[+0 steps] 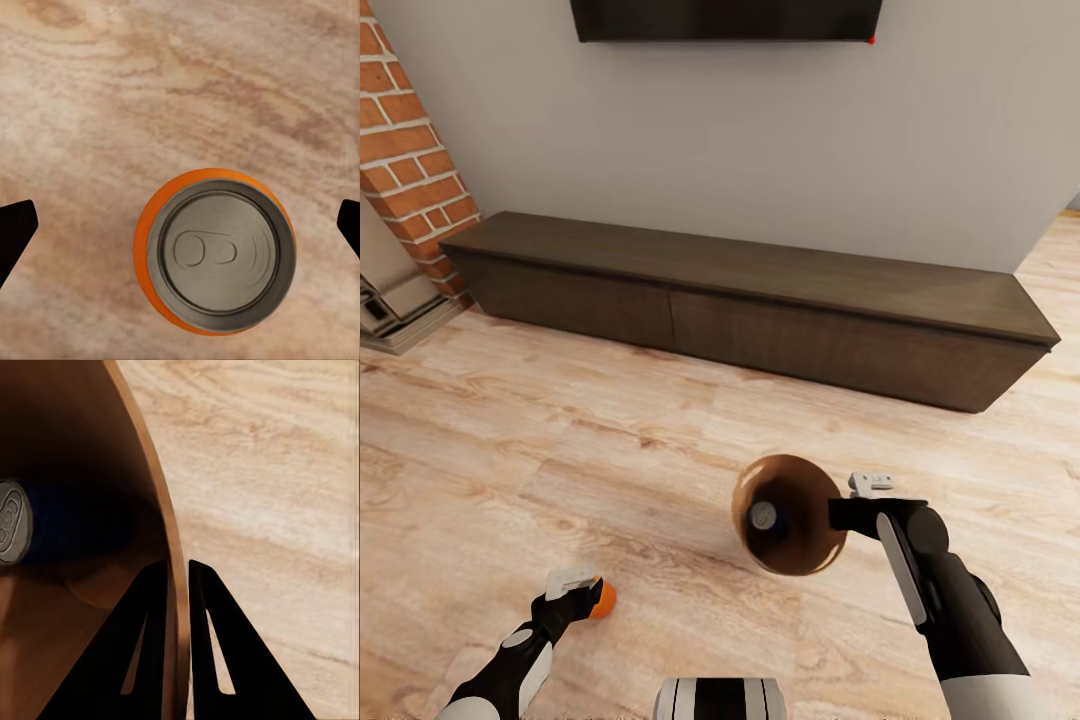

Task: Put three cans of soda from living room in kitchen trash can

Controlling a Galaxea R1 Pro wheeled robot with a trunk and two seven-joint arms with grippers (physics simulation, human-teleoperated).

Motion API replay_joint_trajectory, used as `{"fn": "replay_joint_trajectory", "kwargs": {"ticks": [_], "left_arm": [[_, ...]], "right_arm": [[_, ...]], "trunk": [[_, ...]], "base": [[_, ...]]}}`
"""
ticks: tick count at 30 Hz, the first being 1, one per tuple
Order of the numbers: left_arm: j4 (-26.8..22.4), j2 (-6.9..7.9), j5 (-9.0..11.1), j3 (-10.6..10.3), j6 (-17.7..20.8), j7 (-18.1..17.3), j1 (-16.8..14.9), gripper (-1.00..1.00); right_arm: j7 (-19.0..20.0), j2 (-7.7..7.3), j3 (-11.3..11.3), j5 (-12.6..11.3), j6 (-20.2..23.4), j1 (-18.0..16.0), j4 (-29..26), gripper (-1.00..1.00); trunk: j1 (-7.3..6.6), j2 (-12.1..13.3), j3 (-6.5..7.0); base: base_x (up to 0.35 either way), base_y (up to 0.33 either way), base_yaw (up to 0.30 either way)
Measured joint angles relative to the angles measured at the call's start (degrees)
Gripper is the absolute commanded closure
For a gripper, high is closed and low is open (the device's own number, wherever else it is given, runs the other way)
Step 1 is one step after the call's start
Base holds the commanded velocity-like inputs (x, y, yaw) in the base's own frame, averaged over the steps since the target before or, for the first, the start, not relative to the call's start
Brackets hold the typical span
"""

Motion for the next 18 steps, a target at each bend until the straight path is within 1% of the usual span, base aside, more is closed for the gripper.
{"fn": "replay_joint_trajectory", "kwargs": {"ticks": [1, 5, 9, 14, 18], "left_arm": [[0.0, 0.00, 0.0, 0.0, 0.0, 0.0, 0.0, -1.00], [0.0, 0.00, 0.0, 0.0, 0.0, 0.0, 0.0, -1.00], [0.0, 0.00, 0.0, 0.0, 0.0, 0.0, 0.0, -1.00], [0.0, 0.00, 0.0, 0.0, 0.0, 0.0, 0.0, -1.00], [0.0, 0.00, 0.0, 0.0, 0.0, 0.0, 0.0, -1.00]], "right_arm": [[0.0, 0.00, 0.0, 0.0, 0.0, 0.0, 0.0, 1.00], [0.1, 0.01, 0.0, -1.7, 0.0, 0.0, -0.1, 1.00], [0.0, -0.02, -0.1, -0.6, 0.0, 0.0, -0.4, 1.00], [0.1, 0.00, 0.0, -1.3, 0.0, 0.0, -0.6, 1.00], [0.0, -0.03, -0.1, -0.6, 0.0, 0.0, -1.4, 1.00]], "trunk": [[0.00, 0.0, -0.09], [0.00, 0.0, -0.46], [0.00, 0.0, -0.83], [0.00, 0.0, -1.29], [0.00, 0.0, -1.51]], "base": [[0.000, 0.000, 0.000], [0.000, 0.000, 0.000], [0.000, 0.000, 0.000], [0.000, 0.000, 0.000], [0.000, 0.000, 0.000]]}}
